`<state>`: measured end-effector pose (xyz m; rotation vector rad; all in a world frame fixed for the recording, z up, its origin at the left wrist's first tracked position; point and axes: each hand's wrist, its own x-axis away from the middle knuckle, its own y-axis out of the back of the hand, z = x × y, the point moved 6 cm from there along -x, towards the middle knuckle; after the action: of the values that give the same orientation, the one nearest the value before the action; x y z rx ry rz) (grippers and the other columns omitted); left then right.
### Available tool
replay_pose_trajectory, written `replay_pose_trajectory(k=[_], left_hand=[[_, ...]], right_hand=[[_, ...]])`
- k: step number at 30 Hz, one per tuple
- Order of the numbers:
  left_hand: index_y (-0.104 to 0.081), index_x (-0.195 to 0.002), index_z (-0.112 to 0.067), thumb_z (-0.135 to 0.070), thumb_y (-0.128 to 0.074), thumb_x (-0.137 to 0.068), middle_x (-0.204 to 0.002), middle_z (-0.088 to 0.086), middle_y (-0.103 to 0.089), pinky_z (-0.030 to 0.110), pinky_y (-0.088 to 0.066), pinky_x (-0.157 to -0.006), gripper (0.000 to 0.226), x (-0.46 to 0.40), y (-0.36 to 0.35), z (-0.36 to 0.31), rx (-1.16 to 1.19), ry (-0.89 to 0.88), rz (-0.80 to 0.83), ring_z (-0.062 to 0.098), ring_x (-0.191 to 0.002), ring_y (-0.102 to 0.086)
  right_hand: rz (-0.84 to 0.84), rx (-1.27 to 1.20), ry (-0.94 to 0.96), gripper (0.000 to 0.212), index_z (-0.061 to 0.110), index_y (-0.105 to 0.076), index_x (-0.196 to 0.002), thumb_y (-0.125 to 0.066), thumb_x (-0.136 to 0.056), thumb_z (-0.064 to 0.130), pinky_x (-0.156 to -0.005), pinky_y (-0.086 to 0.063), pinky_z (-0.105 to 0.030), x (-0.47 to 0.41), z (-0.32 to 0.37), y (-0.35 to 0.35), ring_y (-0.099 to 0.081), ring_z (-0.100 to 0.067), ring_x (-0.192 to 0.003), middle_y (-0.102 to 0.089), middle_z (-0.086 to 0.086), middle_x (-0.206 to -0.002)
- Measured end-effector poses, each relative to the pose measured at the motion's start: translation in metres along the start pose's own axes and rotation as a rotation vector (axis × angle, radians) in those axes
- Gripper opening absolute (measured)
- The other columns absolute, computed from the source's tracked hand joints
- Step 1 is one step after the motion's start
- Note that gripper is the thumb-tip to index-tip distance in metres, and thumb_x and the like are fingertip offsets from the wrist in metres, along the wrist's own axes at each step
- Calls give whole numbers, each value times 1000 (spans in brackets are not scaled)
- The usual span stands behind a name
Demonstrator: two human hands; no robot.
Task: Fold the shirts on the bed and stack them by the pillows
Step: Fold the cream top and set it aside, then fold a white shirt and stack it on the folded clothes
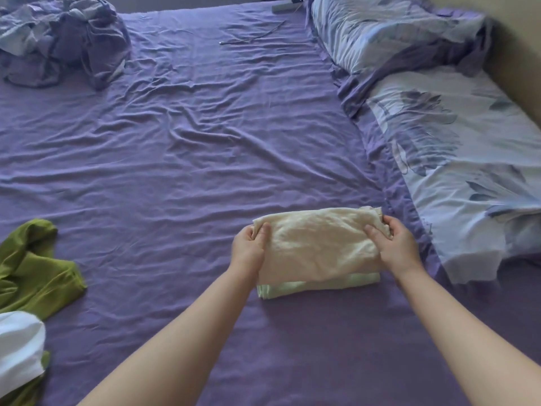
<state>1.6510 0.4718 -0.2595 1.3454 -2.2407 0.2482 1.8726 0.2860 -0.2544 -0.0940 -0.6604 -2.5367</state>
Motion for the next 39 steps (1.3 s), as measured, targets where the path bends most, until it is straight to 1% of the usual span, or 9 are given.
replay_pose_trajectory(k=[6,10,13,16,20,24,28,34,39], left_hand=[[-54,-116,-10,-31,-54,-93,-118,10,-60,45,-47,-93,31,-18,-4,16,-235,64,-35,26,-105,-57],[-34,-143,-20,-37,-59,-88,-148,7,-31,44,-24,-112,62,5,-2,-6,-771,-357,-314,27,-136,-28],[-29,-145,-34,-43,-48,-93,-157,5,-16,52,-2,-116,56,19,-39,-4,-1163,-709,-91,29,-146,-7],[0,-145,-47,-57,-21,-95,-158,-4,13,54,21,-110,55,13,-56,31,-1407,-586,162,23,-139,30],[7,-145,-47,-59,-17,-95,-157,-6,18,55,23,-107,57,5,-59,53,-1464,-448,212,22,-141,27],[-8,-148,-40,-52,-31,-95,-159,-3,5,55,15,-111,58,10,-53,38,-1461,-443,213,24,-145,15],[-16,-148,-32,-43,-40,-94,-159,-3,-5,48,9,-115,60,31,-7,24,-1278,-389,110,19,-146,3],[-21,-148,-29,-35,-38,-96,-154,-10,-22,38,-4,-117,55,68,131,46,-1273,-270,15,8,-143,-11],[-23,-147,-31,-33,-36,-96,-150,-17,-28,29,-7,-115,52,100,249,68,-1289,-200,-69,2,-141,-15]], right_hand=[[65,224,-25,34,9,-57,-116,-65,-86,22,-75,-41,-31,-12,-29,-25,-60,-29,-99,-64,-7,-104],[-59,598,295,67,5,-41,-138,-71,-82,27,-105,-31,-46,-4,-8,-24,-42,-42,-127,-44,-25,-138],[-19,786,556,60,18,-45,-137,-49,-86,50,-100,-33,-59,11,11,-43,-37,-47,-130,-40,-24,-142],[290,925,429,78,40,-30,-142,-3,-79,78,-111,-15,-55,15,-6,-69,-8,-32,-145,-18,-8,-156],[384,1000,290,80,52,-5,-142,7,-69,81,-113,5,-50,12,-32,-78,21,-16,-142,8,7,-158],[345,1029,291,65,46,-20,-143,-25,-84,71,-113,3,-53,16,-15,-73,11,-22,-144,-6,2,-159],[183,932,465,49,19,-61,-123,-65,-80,44,-107,-19,-63,50,29,-70,-33,-37,-135,-49,-16,-138],[217,751,702,80,8,-72,-100,-8,-95,55,-89,-41,-62,135,81,-129,-59,-42,-109,-66,-19,-112],[380,767,845,83,5,-75,-90,-5,-97,50,-73,-51,-56,206,106,-203,-66,-43,-92,-71,-18,-97]])
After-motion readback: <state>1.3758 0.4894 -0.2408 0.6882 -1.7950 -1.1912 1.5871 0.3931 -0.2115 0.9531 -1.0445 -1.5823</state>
